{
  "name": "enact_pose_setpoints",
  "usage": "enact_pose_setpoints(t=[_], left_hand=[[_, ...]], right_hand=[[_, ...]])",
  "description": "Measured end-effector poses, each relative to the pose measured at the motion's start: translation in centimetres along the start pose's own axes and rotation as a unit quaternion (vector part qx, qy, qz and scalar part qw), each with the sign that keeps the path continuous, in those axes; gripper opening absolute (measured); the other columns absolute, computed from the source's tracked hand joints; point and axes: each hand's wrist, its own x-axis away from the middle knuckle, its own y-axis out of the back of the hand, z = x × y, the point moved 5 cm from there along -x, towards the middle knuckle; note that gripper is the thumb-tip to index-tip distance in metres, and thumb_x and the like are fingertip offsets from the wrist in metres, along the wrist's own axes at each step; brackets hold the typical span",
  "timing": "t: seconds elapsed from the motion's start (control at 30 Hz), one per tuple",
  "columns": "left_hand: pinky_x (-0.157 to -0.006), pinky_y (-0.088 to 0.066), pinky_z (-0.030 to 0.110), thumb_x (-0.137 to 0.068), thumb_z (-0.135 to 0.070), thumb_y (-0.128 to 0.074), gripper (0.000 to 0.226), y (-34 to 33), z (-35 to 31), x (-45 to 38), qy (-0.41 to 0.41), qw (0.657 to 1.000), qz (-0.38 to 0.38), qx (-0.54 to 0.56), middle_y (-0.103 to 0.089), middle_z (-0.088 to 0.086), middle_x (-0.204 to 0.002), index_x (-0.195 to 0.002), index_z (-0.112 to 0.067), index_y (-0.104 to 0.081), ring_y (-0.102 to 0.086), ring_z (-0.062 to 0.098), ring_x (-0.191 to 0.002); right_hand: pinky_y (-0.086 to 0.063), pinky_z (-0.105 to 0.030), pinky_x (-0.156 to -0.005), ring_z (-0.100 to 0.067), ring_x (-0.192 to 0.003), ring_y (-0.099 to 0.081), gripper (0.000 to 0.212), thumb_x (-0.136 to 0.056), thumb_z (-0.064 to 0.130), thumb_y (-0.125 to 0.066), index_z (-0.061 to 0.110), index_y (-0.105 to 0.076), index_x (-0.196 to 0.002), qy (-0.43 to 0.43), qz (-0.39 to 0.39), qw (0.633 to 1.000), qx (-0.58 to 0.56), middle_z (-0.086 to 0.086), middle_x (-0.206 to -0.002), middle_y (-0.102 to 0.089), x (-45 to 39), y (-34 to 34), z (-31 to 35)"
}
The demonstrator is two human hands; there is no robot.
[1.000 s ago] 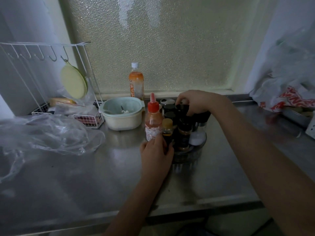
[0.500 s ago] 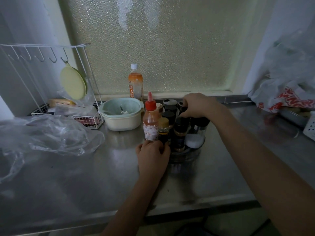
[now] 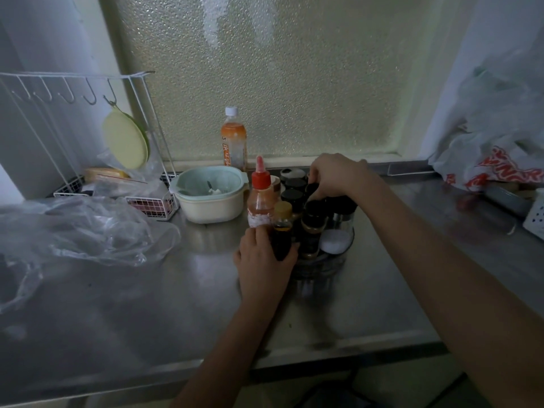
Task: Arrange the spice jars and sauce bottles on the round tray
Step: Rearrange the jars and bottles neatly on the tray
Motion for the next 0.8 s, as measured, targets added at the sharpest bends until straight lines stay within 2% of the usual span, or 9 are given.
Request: enact_pose_setpoints(t=[0.1, 0.13, 0.3, 0.4, 0.43, 0.5, 0.57, 0.63, 0.8], left_hand=[[-0.083, -0.039, 0.04, -0.08, -0.041, -0.064, 0.036, -0.1, 0.2, -0.1, 0.007, 1.0, 0.006, -0.006, -0.056, 0.003, -0.101, -0.103, -0.015, -0.054, -0.05, 0.022, -0.098], [-0.083, -0.04, 0.04, -0.081, -0.039, -0.064, 0.033, -0.1, 0.2, -0.2, 0.012, 1.0, 0.004, 0.003, -0.057, 0.003, -0.1, -0.102, -0.015, -0.054, -0.05, 0.022, -0.097], [-0.082, -0.041, 0.04, -0.081, -0.032, -0.065, 0.029, 0.6, -0.3, -0.1, -0.006, 0.998, -0.034, 0.05, -0.057, 0.004, -0.097, -0.101, -0.013, -0.055, -0.051, 0.021, -0.093], [-0.079, -0.035, 0.036, -0.08, -0.036, -0.063, 0.032, 0.3, -0.2, -0.1, 0.003, 1.0, -0.017, 0.011, -0.057, 0.003, -0.096, -0.102, -0.014, -0.056, -0.049, 0.022, -0.093], [-0.079, -0.034, 0.035, -0.08, -0.037, -0.064, 0.032, 0.2, -0.1, -0.1, 0.003, 1.0, -0.011, 0.006, -0.057, 0.003, -0.095, -0.101, -0.015, -0.056, -0.048, 0.021, -0.093], [-0.079, -0.033, 0.035, -0.079, -0.036, -0.065, 0.03, 0.2, -0.2, -0.1, -0.004, 1.0, -0.009, 0.006, -0.056, 0.002, -0.094, -0.098, -0.015, -0.054, -0.048, 0.021, -0.092], [-0.08, -0.035, 0.036, -0.078, -0.038, -0.065, 0.031, 0.2, -0.2, 0.0, -0.005, 1.0, -0.003, 0.002, -0.056, 0.002, -0.094, -0.096, -0.016, -0.052, -0.049, 0.02, -0.091], [-0.08, -0.036, 0.037, -0.079, -0.04, -0.064, 0.031, 0.0, 0.0, -0.1, 0.002, 1.0, 0.005, -0.005, -0.056, 0.002, -0.094, -0.095, -0.016, -0.051, -0.049, 0.02, -0.092], [-0.079, -0.034, 0.036, -0.078, -0.037, -0.064, 0.031, -0.1, 0.2, -0.1, 0.004, 1.0, 0.006, -0.01, -0.054, 0.002, -0.091, -0.095, -0.015, -0.051, -0.05, 0.022, -0.092]], right_hand=[[-0.028, -0.056, -0.105, -0.03, -0.098, -0.056, 0.031, -0.076, 0.039, -0.073, 0.016, -0.051, -0.073, 0.0, -0.015, 1.0, 0.012, -0.002, -0.077, -0.053, 0.0, 0.1, -0.4], [-0.03, -0.054, -0.103, -0.029, -0.094, -0.056, 0.033, -0.076, 0.04, -0.072, 0.017, -0.049, -0.071, 0.003, -0.017, 1.0, 0.007, -0.002, -0.073, -0.05, 0.0, 0.0, -0.4], [-0.042, -0.051, -0.097, -0.029, -0.101, -0.059, 0.037, -0.073, 0.043, -0.073, 0.018, -0.066, -0.1, 0.016, -0.019, 0.999, -0.036, -0.006, -0.102, -0.065, -0.5, -0.6, -0.7], [-0.046, -0.045, -0.088, -0.028, -0.09, -0.059, 0.04, -0.078, 0.052, -0.064, 0.017, -0.069, -0.097, 0.013, 0.01, 0.999, -0.034, -0.004, -0.088, -0.062, -0.8, -1.0, -1.2], [-0.047, -0.046, -0.089, -0.028, -0.091, -0.058, 0.045, -0.079, 0.055, -0.062, 0.017, -0.068, -0.102, 0.01, 0.017, 0.999, -0.029, -0.005, -0.091, -0.062, -0.8, -1.2, -1.4], [-0.047, -0.048, -0.094, -0.03, -0.106, -0.057, 0.056, -0.077, 0.06, -0.061, 0.02, -0.061, -0.118, 0.013, 0.002, 1.0, -0.027, -0.009, -0.115, -0.06, -0.5, -1.4, -1.7], [-0.046, -0.048, -0.097, -0.035, -0.118, -0.049, 0.062, -0.079, 0.053, -0.064, 0.026, -0.047, -0.132, 0.019, -0.03, 0.998, -0.054, -0.013, -0.129, -0.05, 0.2, -1.7, -2.1], [-0.044, -0.047, -0.097, -0.039, -0.12, -0.045, 0.06, -0.082, 0.039, -0.064, 0.027, -0.038, -0.136, 0.019, -0.05, 0.995, -0.08, -0.017, -0.13, -0.046, 0.7, -2.2, -2.7], [-0.044, -0.04, -0.09, -0.035, -0.114, -0.045, 0.066, -0.08, 0.025, -0.071, 0.027, -0.035, -0.135, 0.036, -0.091, 0.981, -0.165, -0.017, -0.122, -0.045, 0.9, -2.2, -4.4]])
